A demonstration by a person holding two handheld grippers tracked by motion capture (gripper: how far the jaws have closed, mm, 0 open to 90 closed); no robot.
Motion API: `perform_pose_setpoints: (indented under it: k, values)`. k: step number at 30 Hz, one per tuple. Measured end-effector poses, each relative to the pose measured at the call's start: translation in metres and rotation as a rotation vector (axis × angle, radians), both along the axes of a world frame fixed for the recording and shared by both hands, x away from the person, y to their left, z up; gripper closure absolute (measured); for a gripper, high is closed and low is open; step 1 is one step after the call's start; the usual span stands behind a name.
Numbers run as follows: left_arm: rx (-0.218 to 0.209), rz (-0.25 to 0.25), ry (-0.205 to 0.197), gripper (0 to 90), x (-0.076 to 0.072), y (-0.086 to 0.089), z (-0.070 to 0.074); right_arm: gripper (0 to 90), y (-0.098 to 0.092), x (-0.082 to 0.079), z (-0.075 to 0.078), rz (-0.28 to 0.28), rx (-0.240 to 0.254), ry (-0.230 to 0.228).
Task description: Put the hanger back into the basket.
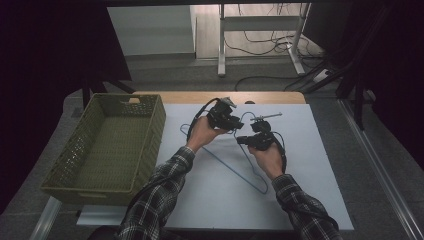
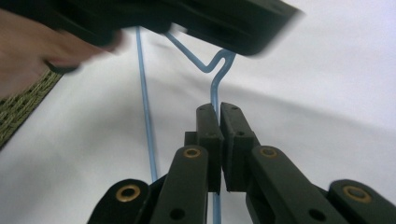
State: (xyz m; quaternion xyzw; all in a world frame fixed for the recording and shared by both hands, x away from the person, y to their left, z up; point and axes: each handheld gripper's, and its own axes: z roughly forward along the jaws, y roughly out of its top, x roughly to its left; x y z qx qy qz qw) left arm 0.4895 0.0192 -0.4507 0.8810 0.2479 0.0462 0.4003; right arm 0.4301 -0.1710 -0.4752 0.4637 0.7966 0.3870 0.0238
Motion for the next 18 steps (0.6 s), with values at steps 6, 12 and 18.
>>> perform_pose_setpoints:
  k: [6,12,18]
  values:
    - [-0.008,0.017,-0.016,43.7,-0.013,0.023,0.028,87.5,-0.007,-0.006,0.012,0.031,0.003,-0.018]
    - [0.024,-0.006,-0.012,37.0,-0.028,0.033,0.038,87.5,-0.014,-0.016,0.024,0.052,0.004,-0.045]
    - [0.073,-0.099,-0.003,35.7,-0.032,0.026,0.026,87.5,-0.021,-0.024,0.033,0.067,0.008,-0.060]
